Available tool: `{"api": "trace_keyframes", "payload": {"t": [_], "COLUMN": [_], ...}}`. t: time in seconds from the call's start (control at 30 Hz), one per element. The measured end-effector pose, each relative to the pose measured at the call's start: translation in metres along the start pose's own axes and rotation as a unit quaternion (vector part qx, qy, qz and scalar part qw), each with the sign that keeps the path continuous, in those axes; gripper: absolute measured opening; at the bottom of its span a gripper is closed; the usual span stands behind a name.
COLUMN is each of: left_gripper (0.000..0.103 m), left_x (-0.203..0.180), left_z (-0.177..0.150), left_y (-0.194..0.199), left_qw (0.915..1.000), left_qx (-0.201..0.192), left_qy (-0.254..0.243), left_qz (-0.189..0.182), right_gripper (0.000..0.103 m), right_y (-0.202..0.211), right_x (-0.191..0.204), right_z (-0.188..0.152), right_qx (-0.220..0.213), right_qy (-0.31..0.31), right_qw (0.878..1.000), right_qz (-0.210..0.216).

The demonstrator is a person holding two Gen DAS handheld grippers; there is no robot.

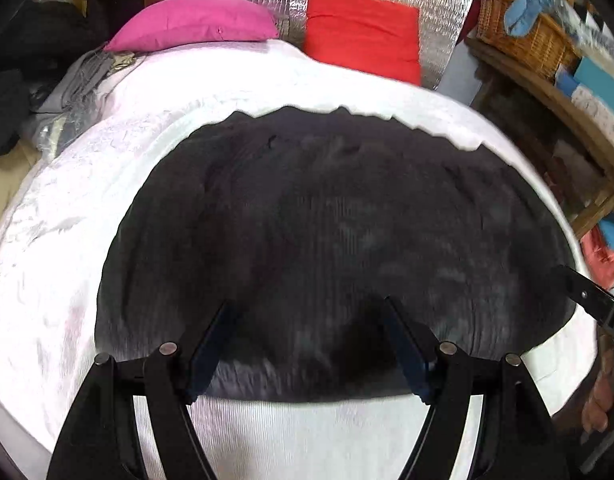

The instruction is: Fold large clothes

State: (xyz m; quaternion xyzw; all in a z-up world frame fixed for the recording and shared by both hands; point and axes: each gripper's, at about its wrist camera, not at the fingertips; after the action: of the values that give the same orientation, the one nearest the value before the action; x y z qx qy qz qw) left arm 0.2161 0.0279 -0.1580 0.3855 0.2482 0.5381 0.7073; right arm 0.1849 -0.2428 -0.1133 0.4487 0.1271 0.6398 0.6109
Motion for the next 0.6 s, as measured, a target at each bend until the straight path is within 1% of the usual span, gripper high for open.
{"api": "trace_keyframes", "payload": {"t": [0.03,0.07,0.1,0.13,0.17,0.23,0.27,0.33,0.43,0.5,0.57,0.6], "left_gripper": [0.078,0.079,0.079,0.079,0.079,0.079,0.079,0.079,0.083,0.083,0.084,0.084], "left_x": [-0.001,-0.007,-0.013,-0.019,-0.022,-0.021,-0.022,-0.026,-0.033,-0.036,-0.04,-0.04], "left_z": [-0.009,-0.012,-0.014,-0.015,-0.016,-0.028,-0.032,-0.041,-0.048,-0.05,-0.055,-0.054], "left_y": [0.002,0.001,-0.001,0.0,0.004,0.023,0.03,0.051,0.081,0.098,0.127,0.137], "left_qw": [0.9998,0.9993,0.9982,0.9971,0.9969,0.9975,0.9977,0.9971,0.9938,0.9908,0.987,0.9849], "left_qx": [0.005,0.008,0.011,0.013,0.011,0.002,-0.002,-0.016,-0.033,-0.045,-0.064,-0.068], "left_qy": [-0.011,-0.022,-0.034,-0.042,-0.043,-0.035,-0.03,-0.023,-0.024,-0.023,-0.024,-0.024], "left_qz": [0.015,0.03,0.048,0.062,0.066,0.062,0.061,0.071,0.104,0.125,0.145,0.157], "right_gripper": [0.064,0.064,0.064,0.064,0.064,0.064,0.064,0.064,0.064,0.065,0.065,0.068], "right_y": [-0.001,-0.005,-0.014,-0.026,-0.033,-0.023,-0.008,0.01,0.05,0.07,0.089,0.101], "right_x": [-0.001,-0.004,-0.006,-0.003,-0.001,0.003,0.003,0.005,0.016,0.024,0.03,0.034], "right_z": [-0.004,-0.011,-0.019,-0.022,-0.026,-0.028,-0.03,-0.034,-0.048,-0.053,-0.056,-0.057], "right_qx": [0.005,0.021,0.046,0.058,0.065,0.051,0.034,0.007,-0.049,-0.069,-0.083,-0.09], "right_qy": [-0.002,-0.007,-0.008,-0.006,0.0,0.007,-0.001,-0.01,0.013,0.023,0.026,0.026], "right_qw": [1.0,1.0,0.998,0.997,0.996,0.997,0.999,0.999,0.997,0.994,0.992,0.992], "right_qz": [-0.009,-0.018,-0.032,-0.045,-0.057,-0.056,-0.038,-0.033,-0.06,-0.083,-0.088,-0.09]}}
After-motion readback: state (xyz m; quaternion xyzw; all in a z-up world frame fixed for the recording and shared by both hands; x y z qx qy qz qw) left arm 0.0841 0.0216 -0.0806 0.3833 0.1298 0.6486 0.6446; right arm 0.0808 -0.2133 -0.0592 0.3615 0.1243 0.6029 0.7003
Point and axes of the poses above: each gripper's, at about its wrist camera, not at the fingertips, and y roughly against the way its jaws point, x to its left, z to its top, and after that the axes turned 13 degrees about -y, right-handed
